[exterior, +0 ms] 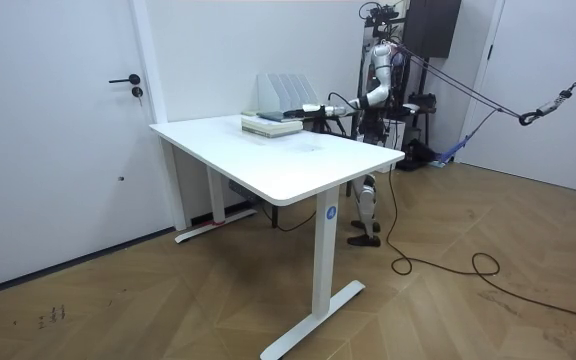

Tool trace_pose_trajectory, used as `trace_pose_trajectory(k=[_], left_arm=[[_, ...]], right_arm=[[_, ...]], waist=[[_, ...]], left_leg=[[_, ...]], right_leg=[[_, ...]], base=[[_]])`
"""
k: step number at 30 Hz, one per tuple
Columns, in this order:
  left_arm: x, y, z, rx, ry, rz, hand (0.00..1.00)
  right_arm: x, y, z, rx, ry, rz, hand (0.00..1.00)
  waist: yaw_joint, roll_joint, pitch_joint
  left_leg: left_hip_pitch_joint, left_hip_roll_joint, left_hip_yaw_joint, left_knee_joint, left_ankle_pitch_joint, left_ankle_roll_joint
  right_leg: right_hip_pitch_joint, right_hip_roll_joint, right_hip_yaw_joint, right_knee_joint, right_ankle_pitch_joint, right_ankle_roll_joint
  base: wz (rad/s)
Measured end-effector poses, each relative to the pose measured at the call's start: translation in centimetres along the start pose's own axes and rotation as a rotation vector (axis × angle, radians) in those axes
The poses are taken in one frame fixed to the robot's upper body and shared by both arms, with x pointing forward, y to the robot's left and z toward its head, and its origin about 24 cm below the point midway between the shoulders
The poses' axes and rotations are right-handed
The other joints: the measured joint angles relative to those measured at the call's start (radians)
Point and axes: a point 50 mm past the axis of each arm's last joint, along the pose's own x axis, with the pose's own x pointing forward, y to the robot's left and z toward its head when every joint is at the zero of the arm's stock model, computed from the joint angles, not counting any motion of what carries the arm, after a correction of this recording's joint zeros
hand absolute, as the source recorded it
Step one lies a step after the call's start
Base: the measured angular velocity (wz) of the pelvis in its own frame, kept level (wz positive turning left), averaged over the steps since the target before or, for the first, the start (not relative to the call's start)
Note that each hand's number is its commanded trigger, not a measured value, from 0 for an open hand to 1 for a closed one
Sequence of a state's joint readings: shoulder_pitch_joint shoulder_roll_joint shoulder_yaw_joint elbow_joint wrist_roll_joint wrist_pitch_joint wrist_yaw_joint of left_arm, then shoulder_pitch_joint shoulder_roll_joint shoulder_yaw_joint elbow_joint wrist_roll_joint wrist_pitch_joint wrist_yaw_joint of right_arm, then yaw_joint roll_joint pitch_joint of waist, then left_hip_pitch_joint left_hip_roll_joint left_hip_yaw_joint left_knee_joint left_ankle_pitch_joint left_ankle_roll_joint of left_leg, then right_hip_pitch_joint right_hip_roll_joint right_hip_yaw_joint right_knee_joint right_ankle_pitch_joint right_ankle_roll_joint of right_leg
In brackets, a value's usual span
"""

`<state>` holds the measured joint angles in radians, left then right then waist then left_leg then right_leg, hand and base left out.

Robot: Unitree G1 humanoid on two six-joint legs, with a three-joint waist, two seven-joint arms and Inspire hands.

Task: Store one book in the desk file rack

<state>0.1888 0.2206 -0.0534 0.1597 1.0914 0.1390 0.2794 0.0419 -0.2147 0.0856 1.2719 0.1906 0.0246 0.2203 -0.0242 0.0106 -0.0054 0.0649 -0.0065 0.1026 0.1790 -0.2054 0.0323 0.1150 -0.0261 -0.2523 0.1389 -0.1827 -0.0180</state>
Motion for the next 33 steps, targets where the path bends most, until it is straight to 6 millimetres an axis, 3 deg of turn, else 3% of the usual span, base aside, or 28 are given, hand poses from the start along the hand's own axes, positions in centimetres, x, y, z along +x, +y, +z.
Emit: trace_pose_trajectory(k=[5,7,8,15,22,27,33], left_arm=[[-0.1,-0.6,-0.1,0.001,0.009,-0.024,0.0],[-0.1,-0.7,-0.1,0.002,0.011,-0.032,0.94],[-0.1,-0.7,-0.1,0.003,0.012,-0.033,1.0],[1.2,0.1,-0.1,0.0,0.024,0.014,1.0],[1.9,0.8,-0.3,-0.047,0.049,0.051,1.0],[2.5,1.6,-0.3,-0.044,0.05,0.097,1.0],[2.6,1.9,-0.5,-0.04,0.054,0.114,1.0]], right_arm=[[0.0,0.0,0.0,-0.001,0.008,0.0,0.0],[0.0,-0.1,0.0,0.0,0.015,0.0,0.0],[0.0,-0.1,0.0,0.0,0.016,0.0,0.0],[0.0,-0.2,0.0,0.003,0.018,-0.004,0.0],[0.0,-0.2,0.1,0.016,0.03,-0.005,0.0],[0.0,-0.2,0.0,0.018,0.043,-0.005,0.0],[0.0,-0.2,0.0,0.018,0.044,-0.005,0.0]], waist=[[0.0,0.002,-0.0002],[0.001,0.003,-0.0002],[0.001,0.003,0.0],[0.004,0.012,-0.0008],[0.002,0.011,-0.0028],[0.003,0.008,-0.0086],[0.003,0.008,-0.0087]], left_leg=[[0.01,0.0,0.002,-0.001,0.0,0.0],[0.017,-0.001,0.003,-0.005,0.0,0.0],[0.017,-0.001,0.003,-0.005,0.0,0.0],[0.034,-0.001,0.003,-0.005,0.0,0.0],[0.036,-0.001,0.003,-0.01,0.0,-0.001],[0.037,-0.006,0.004,-0.006,0.001,-0.001],[0.05,-0.006,0.005,-0.01,0.001,-0.001]], right_leg=[[0.008,0.0,0.002,-0.002,0.0,0.0],[0.009,0.001,0.003,-0.004,-0.001,0.0],[0.009,0.001,0.004,-0.005,-0.001,0.0],[0.022,0.001,0.006,-0.005,-0.002,-0.001],[0.025,0.001,0.006,-0.003,-0.008,-0.001],[0.027,0.0,0.006,-0.002,-0.007,-0.001],[0.033,-0.001,0.007,-0.005,-0.009,0.0]], base=[[0.0],[0.0],[0.0],[0.0],[0.0],[0.0],[0.0]])
